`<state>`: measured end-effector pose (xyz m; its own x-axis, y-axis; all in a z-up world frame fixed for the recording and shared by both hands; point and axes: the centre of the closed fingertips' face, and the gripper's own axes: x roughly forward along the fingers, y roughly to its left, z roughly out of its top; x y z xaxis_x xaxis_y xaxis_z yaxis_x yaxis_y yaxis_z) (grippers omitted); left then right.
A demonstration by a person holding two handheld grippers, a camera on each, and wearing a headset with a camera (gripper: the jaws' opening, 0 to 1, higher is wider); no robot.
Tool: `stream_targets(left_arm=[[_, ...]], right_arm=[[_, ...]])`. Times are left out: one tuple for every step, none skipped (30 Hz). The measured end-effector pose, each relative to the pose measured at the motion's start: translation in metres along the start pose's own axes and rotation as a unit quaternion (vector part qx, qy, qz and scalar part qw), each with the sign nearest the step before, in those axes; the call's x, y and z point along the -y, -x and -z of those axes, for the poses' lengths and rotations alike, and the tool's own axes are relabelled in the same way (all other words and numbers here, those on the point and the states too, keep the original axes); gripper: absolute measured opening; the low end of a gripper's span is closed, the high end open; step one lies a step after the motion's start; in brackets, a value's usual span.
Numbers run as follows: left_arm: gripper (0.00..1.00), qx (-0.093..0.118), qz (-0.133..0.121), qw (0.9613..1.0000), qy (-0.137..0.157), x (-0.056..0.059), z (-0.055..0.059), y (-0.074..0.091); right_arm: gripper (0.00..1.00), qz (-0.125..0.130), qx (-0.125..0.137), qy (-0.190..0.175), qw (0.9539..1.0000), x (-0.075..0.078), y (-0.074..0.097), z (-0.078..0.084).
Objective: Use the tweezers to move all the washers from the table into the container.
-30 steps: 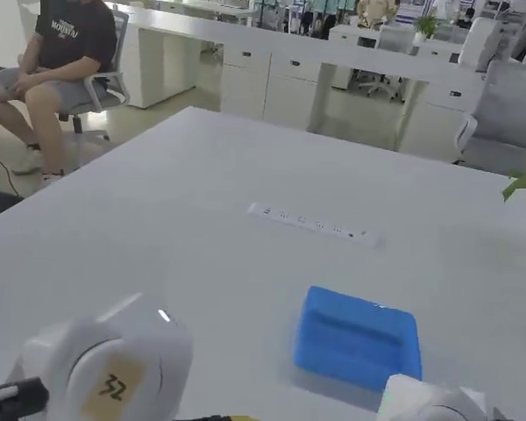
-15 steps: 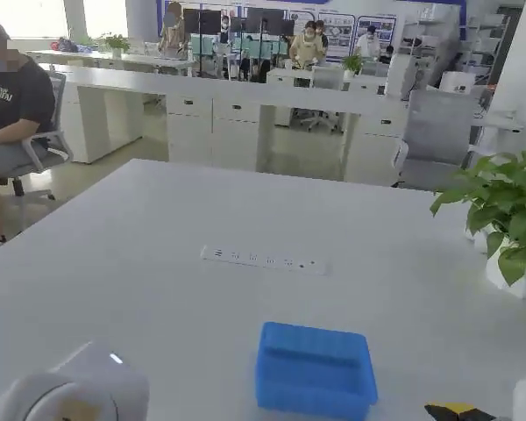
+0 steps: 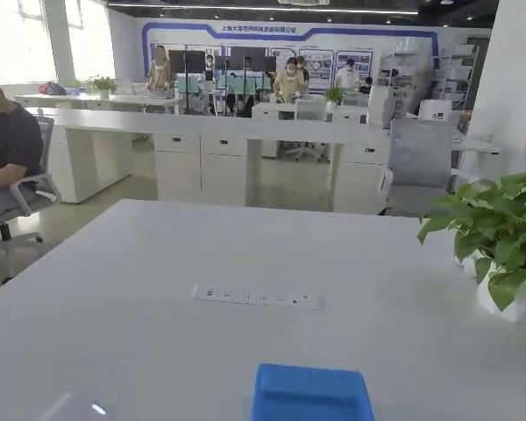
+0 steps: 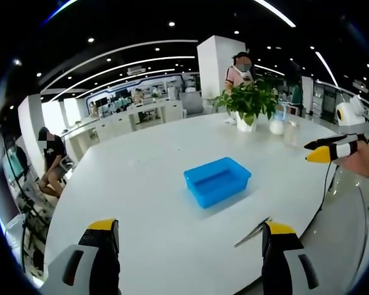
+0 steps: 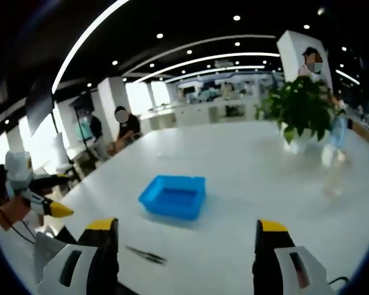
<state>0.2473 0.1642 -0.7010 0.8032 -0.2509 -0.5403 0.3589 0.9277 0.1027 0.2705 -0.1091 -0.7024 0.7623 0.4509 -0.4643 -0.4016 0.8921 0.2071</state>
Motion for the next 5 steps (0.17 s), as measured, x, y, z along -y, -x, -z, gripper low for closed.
stream_targets(left_arm=[[0.99, 0.000, -0.001, 1.0000, -0.001, -0.0005, -0.0005, 0.0006], [0.99, 0.001, -0.003, 1.0000, -0.001, -0.0010, -0.0011, 0.0011], [0.99, 0.001, -0.003, 1.0000, -0.001, -0.0010, -0.0014, 0.0017], [0.99, 0.002, -0.003, 1.0000, 0.001, -0.0010, -0.0021, 0.0026], [0.99, 0.004, -0.003, 1.0000, 0.001, -0.0007, -0.0026, 0.0033]], right_arm=[[0.92, 0.001, 0.001, 0.000, 1.0000, 0.0005, 0.0007, -0.0001], [0.92, 0.001, 0.000, 0.001, 1.0000, 0.0009, 0.0012, 0.0001], [0.92, 0.004, 0.000, 0.002, 1.0000, 0.0021, 0.0018, 0.0003], [0.92, 0.006, 0.000, 0.002, 1.0000, 0.0020, 0.0024, 0.0004], [0.92, 0.005, -0.001, 0.003, 1.0000, 0.0019, 0.0026, 0.0007]])
